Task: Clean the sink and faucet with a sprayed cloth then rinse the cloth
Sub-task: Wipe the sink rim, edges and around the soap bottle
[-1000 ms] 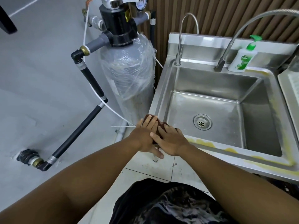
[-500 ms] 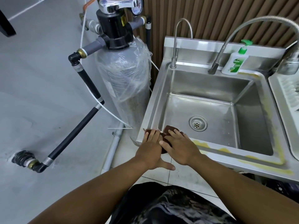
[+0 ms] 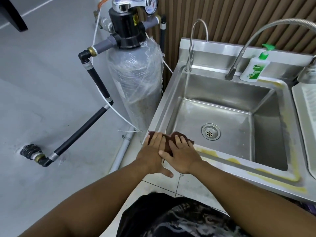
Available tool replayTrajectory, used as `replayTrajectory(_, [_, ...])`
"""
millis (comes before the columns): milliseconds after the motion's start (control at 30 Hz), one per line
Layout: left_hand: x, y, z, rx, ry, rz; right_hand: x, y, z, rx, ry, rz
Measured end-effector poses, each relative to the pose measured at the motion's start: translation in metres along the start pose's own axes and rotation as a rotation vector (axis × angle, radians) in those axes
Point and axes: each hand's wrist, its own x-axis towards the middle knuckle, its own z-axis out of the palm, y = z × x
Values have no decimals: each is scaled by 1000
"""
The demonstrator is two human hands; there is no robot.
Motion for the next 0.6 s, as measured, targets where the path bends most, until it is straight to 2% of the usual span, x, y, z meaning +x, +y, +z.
replayTrajectory(200, [4, -47, -3, 43, -27, -21, 29, -44, -3, 21, -45, 15])
replayTrajectory(433, [2, -14, -1, -28, -5, -13, 14, -20, 14, 56, 56, -4])
replayTrajectory(600, [9, 16, -1, -33, -19, 68, -11, 8, 17, 61, 94, 20])
